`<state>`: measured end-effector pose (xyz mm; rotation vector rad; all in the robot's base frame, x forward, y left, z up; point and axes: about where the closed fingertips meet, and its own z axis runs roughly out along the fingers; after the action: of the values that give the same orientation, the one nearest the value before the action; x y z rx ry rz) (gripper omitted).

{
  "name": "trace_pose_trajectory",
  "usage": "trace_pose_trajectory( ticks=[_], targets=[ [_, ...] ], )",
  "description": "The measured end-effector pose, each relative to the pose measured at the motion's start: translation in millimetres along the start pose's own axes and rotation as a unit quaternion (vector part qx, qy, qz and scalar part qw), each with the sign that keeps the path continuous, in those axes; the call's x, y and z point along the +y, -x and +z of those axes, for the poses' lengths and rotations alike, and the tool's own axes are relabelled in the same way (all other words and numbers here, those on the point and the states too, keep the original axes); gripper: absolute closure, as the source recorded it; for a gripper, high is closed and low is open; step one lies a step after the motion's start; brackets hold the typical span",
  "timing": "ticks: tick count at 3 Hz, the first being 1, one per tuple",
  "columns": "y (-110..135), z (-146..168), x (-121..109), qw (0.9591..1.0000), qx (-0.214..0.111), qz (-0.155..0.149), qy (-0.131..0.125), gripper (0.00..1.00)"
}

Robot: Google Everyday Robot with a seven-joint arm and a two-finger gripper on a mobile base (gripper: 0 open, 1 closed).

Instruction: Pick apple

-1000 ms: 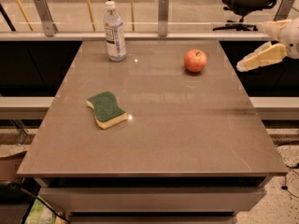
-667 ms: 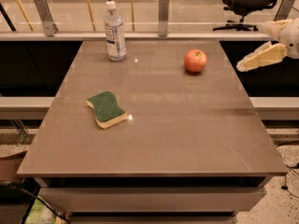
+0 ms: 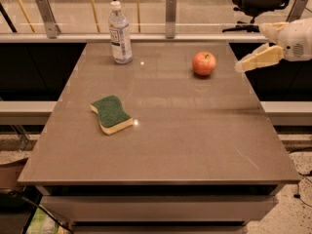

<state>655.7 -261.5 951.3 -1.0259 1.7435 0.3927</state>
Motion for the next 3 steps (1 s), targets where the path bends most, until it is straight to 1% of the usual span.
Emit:
trace_pose_trajectory(
  ticks=[1,2,3],
  targets=[
    [-7,29,-7,0.9997,-0.016,0.015,0.012,0.0],
    [-20,62,-10,0.9992,-0.013,0.026,0.026,0.0],
    [-30,82,-13,0.9988,-0.013,0.039,0.027,0.0]
  ],
)
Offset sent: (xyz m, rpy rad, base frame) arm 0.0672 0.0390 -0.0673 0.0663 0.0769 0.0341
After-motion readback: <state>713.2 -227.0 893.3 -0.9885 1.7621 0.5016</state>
